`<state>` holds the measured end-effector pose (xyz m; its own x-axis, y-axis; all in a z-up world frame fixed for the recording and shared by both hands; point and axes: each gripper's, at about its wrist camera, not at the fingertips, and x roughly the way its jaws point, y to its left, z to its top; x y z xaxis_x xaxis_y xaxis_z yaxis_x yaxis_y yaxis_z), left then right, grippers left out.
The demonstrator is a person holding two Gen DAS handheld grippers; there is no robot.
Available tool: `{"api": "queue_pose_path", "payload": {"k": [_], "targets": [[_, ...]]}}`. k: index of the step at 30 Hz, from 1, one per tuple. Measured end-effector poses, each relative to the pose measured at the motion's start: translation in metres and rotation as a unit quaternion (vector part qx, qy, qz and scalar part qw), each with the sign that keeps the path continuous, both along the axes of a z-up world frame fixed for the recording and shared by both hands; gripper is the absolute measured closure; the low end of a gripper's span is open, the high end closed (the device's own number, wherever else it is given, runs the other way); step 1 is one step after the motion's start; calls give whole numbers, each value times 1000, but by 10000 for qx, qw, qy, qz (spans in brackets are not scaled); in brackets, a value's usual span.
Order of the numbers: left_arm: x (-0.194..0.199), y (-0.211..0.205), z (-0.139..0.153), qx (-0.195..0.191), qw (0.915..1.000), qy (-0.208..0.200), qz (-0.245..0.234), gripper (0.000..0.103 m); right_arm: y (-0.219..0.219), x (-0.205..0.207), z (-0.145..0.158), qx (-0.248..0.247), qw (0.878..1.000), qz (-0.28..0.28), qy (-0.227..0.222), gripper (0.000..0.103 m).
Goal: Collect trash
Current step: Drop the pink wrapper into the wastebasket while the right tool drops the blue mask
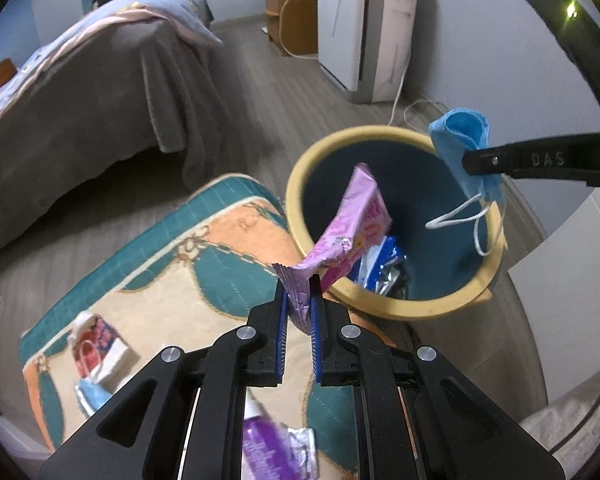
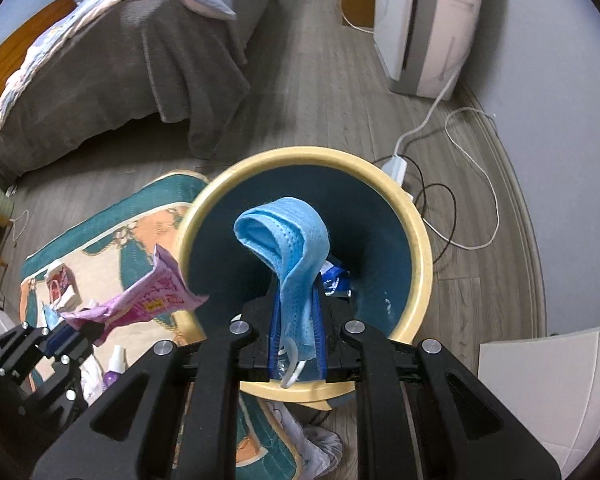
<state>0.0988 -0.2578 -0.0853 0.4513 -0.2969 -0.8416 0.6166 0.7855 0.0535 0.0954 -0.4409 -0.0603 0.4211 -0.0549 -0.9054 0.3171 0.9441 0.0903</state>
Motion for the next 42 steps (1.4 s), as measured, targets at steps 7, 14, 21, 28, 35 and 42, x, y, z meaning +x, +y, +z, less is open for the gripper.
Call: {"api": "queue_pose_path", "payload": {"k": [7, 14, 21, 28, 35, 42], "targets": [[4, -24, -12, 144, 9997, -70, -168, 88, -17, 3, -9, 43, 9998, -185, 49, 79], [0, -34, -7, -4, 9989, -313, -359, 35, -28, 3, -9, -183, 9991, -381, 21, 34], [7, -19, 0, -4, 9991, -410, 109, 9, -28, 2, 0, -371, 9981, -478, -75, 6], [3, 8, 17, -65, 9970, -614, 476, 7, -23, -2, 9, -242, 9984, -481, -192, 6], [-5, 42, 37, -189, 9937, -754, 804, 7, -9, -8, 16, -303, 9982, -455, -234, 6], [-14, 76, 51, -263, 9898, -874, 1096, 6, 14, -12, 21, -367, 9984, -362, -233, 6]]}}
